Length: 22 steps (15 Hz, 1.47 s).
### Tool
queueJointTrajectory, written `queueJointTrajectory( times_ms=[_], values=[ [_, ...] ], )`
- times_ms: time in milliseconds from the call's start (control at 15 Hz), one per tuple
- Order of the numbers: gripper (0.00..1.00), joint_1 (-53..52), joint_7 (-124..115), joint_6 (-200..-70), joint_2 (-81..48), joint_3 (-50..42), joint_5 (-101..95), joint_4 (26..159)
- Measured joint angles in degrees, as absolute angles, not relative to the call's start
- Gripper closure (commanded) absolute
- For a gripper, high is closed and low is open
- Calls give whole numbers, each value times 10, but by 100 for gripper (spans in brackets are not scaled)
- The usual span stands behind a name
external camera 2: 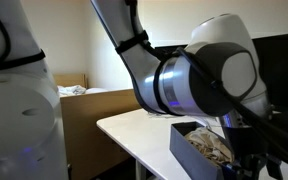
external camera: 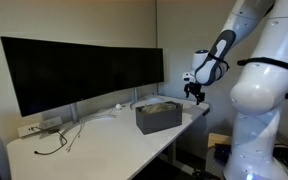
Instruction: Put the clothing in the grey box.
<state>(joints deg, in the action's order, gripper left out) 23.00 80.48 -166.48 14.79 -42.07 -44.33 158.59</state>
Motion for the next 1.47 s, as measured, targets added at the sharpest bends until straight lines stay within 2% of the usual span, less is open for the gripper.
queueJointTrajectory(
  times_ms=[133, 267, 333, 867, 1200, 1467],
  values=[
    [0, 199, 891, -1649, 193, -519, -453, 1597],
    [0, 167, 975, -1577, 250, -606, -470, 1585],
    [0, 162, 997, -1550, 282, -615, -470, 1584],
    [0, 104, 983, -1462, 479, -361, -328, 1579],
    [0, 72, 893, -1425, 517, -189, -198, 1514],
    [0, 72, 863, -1410, 516, -159, -185, 1494]
  ],
)
